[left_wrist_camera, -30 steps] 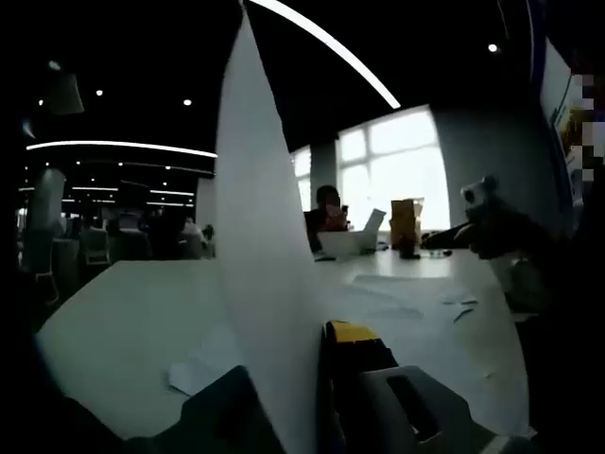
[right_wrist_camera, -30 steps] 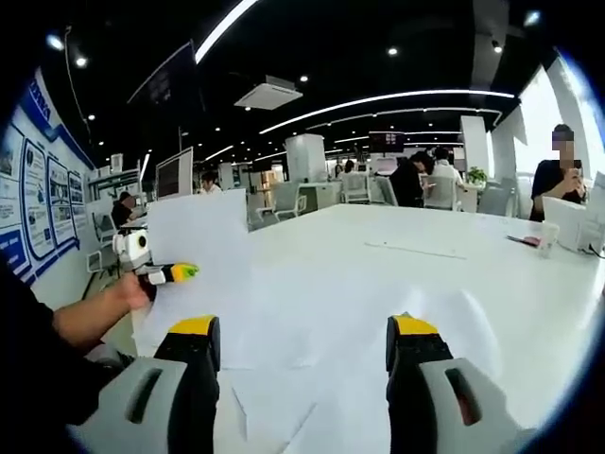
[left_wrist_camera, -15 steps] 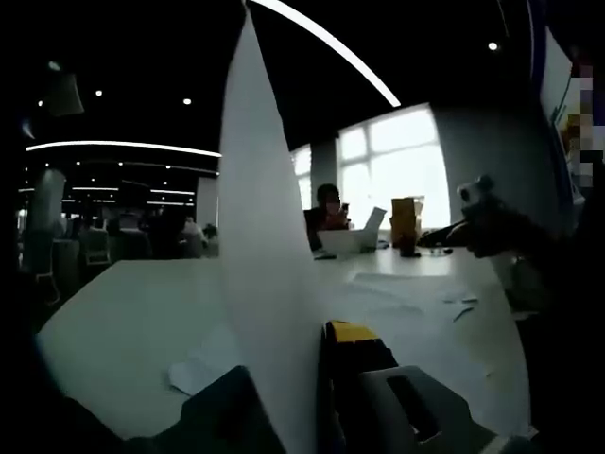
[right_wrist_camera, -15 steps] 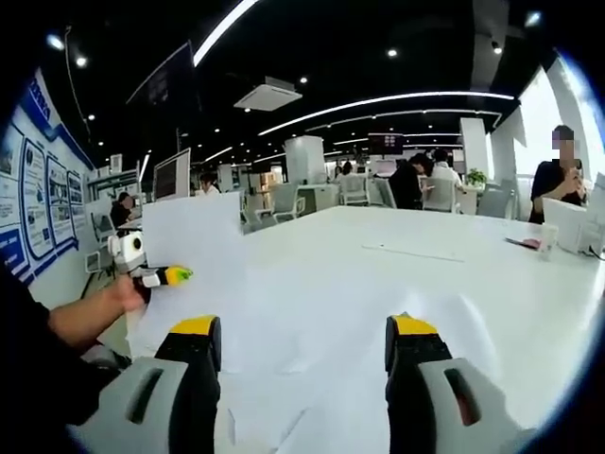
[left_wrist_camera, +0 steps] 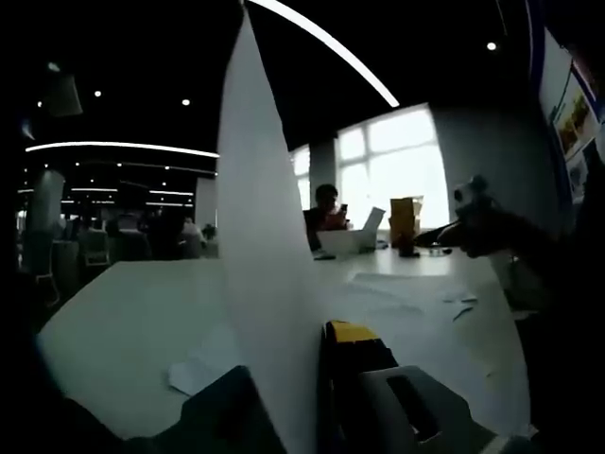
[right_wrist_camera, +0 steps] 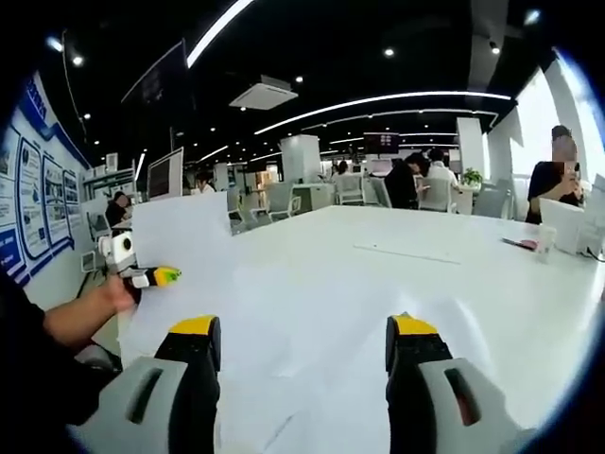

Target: Organize the stack of printing papers by aligning and flattening the scattered papers on the table

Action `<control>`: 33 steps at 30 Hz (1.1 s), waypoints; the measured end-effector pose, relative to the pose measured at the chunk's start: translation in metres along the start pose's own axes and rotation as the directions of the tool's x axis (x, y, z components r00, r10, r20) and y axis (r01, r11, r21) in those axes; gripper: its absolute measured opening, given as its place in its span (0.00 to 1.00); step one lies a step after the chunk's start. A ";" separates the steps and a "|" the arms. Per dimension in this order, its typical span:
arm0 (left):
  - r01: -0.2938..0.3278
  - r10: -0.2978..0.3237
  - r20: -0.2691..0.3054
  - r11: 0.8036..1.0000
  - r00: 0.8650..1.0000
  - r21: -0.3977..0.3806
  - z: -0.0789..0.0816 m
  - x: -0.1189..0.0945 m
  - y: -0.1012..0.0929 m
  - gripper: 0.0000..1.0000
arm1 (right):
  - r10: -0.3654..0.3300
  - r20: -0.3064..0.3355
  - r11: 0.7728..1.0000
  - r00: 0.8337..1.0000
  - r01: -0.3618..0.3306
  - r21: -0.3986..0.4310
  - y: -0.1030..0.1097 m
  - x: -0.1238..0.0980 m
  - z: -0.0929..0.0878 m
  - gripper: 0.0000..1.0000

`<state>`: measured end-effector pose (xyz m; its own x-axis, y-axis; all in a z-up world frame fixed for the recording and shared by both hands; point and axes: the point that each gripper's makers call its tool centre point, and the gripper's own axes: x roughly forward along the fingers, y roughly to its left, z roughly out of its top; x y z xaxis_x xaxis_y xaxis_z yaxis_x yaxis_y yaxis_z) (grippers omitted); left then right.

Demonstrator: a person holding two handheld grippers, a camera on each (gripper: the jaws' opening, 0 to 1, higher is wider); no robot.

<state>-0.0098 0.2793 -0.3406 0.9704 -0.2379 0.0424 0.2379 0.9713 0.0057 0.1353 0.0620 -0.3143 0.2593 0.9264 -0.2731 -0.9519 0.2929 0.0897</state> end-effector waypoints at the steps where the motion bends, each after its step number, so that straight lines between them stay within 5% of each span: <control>1: 0.000 0.000 0.000 1.000 1.000 0.001 0.000 0.000 0.000 0.07 | -0.002 -0.005 1.000 1.000 0.002 -0.005 -0.001 0.001 0.000 0.66; 10: 0.002 -0.002 -0.001 1.000 1.000 0.002 0.000 0.000 0.000 0.07 | 0.017 -0.045 0.999 0.999 -0.019 -0.051 0.001 0.015 -0.004 0.66; 33: 0.007 -0.007 -0.004 1.000 1.000 0.007 0.001 -0.001 0.001 0.07 | -0.045 -0.083 0.998 0.996 0.041 -0.041 -0.038 0.033 -0.011 0.66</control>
<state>-0.0103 0.2801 -0.3401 0.9687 -0.2450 0.0387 0.2447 0.9695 0.0134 0.1781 0.0786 -0.3371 0.2870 0.8894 -0.3557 -0.9463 0.3210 0.0392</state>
